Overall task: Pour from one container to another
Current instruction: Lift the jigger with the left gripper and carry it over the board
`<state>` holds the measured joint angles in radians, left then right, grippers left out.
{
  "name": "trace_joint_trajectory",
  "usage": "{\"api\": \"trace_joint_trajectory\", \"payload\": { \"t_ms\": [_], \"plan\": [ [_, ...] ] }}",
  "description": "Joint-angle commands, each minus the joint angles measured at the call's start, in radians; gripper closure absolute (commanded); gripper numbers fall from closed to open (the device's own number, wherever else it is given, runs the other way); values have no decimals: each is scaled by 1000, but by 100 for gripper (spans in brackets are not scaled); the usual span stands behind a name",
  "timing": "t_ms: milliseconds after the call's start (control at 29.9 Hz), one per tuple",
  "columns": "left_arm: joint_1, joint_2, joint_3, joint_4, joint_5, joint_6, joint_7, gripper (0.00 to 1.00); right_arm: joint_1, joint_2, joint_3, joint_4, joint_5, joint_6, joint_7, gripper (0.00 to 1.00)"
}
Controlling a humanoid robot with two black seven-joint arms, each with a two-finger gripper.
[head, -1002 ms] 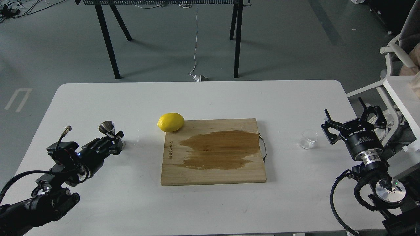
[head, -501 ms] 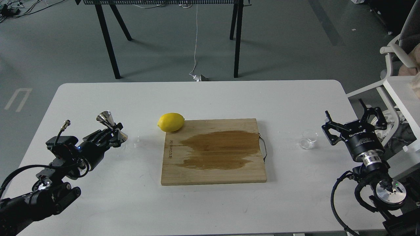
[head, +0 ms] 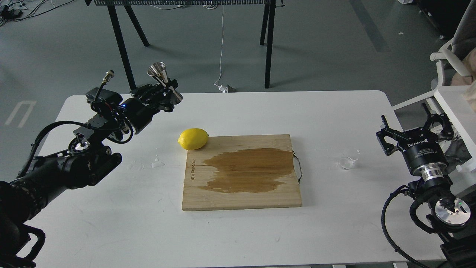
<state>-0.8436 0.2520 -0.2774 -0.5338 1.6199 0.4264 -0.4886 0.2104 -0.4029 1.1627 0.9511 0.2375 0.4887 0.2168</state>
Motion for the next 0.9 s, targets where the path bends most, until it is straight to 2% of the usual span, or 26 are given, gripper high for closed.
{"api": "trace_joint_trajectory", "payload": {
  "t_ms": [0, 267, 468, 869],
  "plan": [
    [-6, -117, 21, 0, 2, 6, 0, 91, 0, 0, -1, -2, -1, 0, 0, 1],
    [49, -247, 84, 1, 86, 26, 0, 91, 0, 0, -5, -8, -1, 0, -4, 1],
    [126, -252, 86, 11, 89, 48, 0, 91, 0, 1, -6, -9, -1, 0, -4, 1],
    [176, -252, 84, 24, 87, 48, 0, 90, -5, 3, -8, -15, -1, 0, -2, 1]
  ]
}}
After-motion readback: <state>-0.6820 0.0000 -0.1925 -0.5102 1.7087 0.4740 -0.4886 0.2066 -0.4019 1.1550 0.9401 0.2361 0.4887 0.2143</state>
